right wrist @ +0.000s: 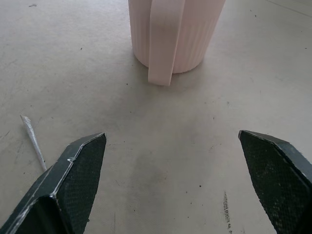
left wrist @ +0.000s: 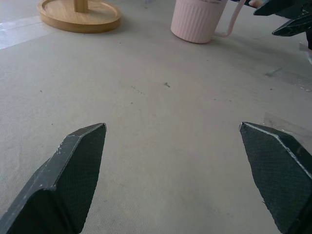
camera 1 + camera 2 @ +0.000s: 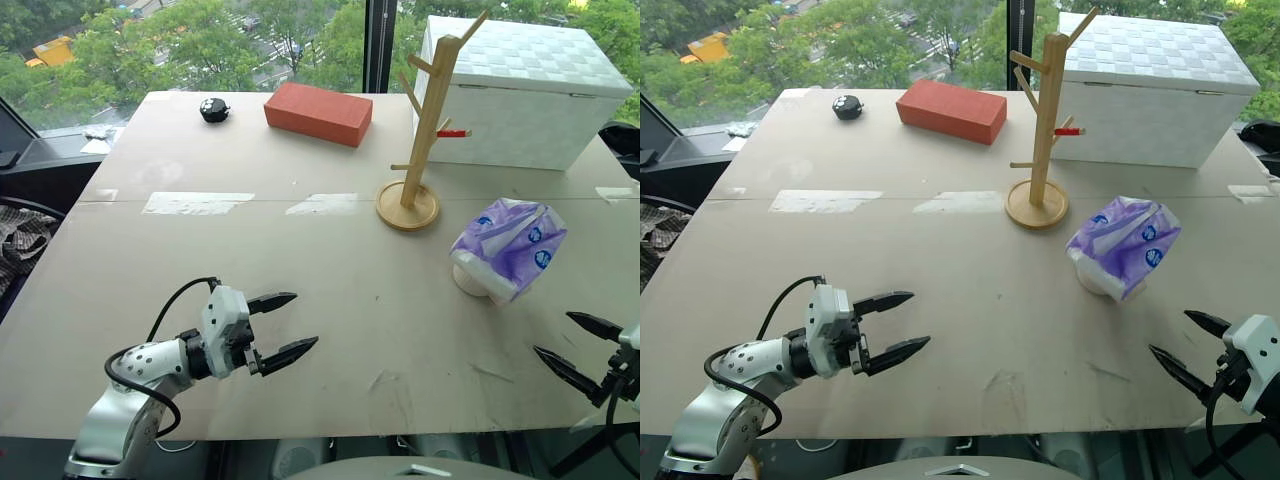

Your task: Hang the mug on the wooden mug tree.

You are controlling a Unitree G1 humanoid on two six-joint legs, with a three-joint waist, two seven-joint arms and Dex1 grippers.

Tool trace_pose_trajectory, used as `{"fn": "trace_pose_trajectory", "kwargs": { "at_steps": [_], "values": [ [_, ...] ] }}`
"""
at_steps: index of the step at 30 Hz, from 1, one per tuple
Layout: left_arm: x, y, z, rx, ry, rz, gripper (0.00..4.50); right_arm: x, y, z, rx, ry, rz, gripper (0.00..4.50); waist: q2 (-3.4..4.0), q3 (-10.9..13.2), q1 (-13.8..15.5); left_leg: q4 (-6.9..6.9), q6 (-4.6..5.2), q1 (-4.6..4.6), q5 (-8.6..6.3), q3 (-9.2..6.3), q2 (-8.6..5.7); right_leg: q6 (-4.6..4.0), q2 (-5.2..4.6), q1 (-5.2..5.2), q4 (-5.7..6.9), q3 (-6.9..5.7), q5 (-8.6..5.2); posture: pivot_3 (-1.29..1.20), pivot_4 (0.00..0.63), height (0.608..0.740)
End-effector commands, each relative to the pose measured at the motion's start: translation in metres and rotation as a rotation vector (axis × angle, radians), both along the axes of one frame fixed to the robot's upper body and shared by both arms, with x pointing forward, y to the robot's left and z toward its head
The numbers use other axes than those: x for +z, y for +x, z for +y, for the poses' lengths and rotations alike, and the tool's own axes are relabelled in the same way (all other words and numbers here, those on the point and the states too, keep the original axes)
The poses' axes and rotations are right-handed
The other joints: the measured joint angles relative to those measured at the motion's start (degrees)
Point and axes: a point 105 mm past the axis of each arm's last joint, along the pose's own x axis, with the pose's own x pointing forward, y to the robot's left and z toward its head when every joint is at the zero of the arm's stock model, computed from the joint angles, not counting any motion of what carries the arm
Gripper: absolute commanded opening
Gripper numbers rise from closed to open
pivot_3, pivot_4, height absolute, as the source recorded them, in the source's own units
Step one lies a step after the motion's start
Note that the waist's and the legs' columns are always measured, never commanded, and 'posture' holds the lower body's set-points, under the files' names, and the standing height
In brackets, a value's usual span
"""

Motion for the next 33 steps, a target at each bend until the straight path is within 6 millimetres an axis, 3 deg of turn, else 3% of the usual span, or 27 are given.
{"fn": "trace_pose_trajectory", "kwargs": {
  "at_steps": [1,5,15,22,33],
  "values": [
    [0.019,0.006,-0.001,-0.026,-0.029,-0.057,4.5,0.019,0.006,-0.006,-0.019,-0.062,-0.093,4.4,0.0,0.0,0.0,0.0,0.0,0.0,0.0,0.0,0.0,0.0,0.0,0.0,0.0,0.0,0.0,0.0,0.15,0.74],
    [0.042,0.015,-0.011,-0.137,-0.08,-0.104,4.5,0.047,0.016,-0.002,-0.04,-0.289,-0.218,4.4,0.15,0.0,0.2,0.05,0.0,-0.01,0.0,-0.03,-0.01,0.01,0.0,-0.02,0.02,-0.09,0.01,0.0,0.15,0.74],
    [0.044,0.019,-0.021,-0.258,-0.057,-0.121,4.5,0.104,0.007,0.043,0.215,-0.578,-0.292,4.4,0.18,0.0,0.1,-0.01,0.0,-0.04,0.0,0.07,-0.01,0.04,0.48,0.01,-0.02,-0.09,-0.03,0.0,0.15,0.74],
    [0.051,0.019,-0.026,-0.289,-0.072,-0.123,4.5,0.111,0.015,0.083,0.382,-0.699,-0.389,4.4,-0.01,0.1,-0.1,0.07,0.01,0.02,0.0,0.09,-0.02,0.07,0.37,0.06,-0.03,-0.08,-0.01,0.0,0.15,0.74],
    [0.06,0.003,-0.034,-0.326,-0.108,-0.134,4.5,0.091,0.04,0.087,0.413,-0.749,-0.383,4.4,-0.06,0.1,0.0,0.06,0.01,-0.09,0.01,0.05,-0.04,0.05,0.38,0.05,-0.09,-0.05,-0.02,0.0,0.15,0.74]
  ]
}}
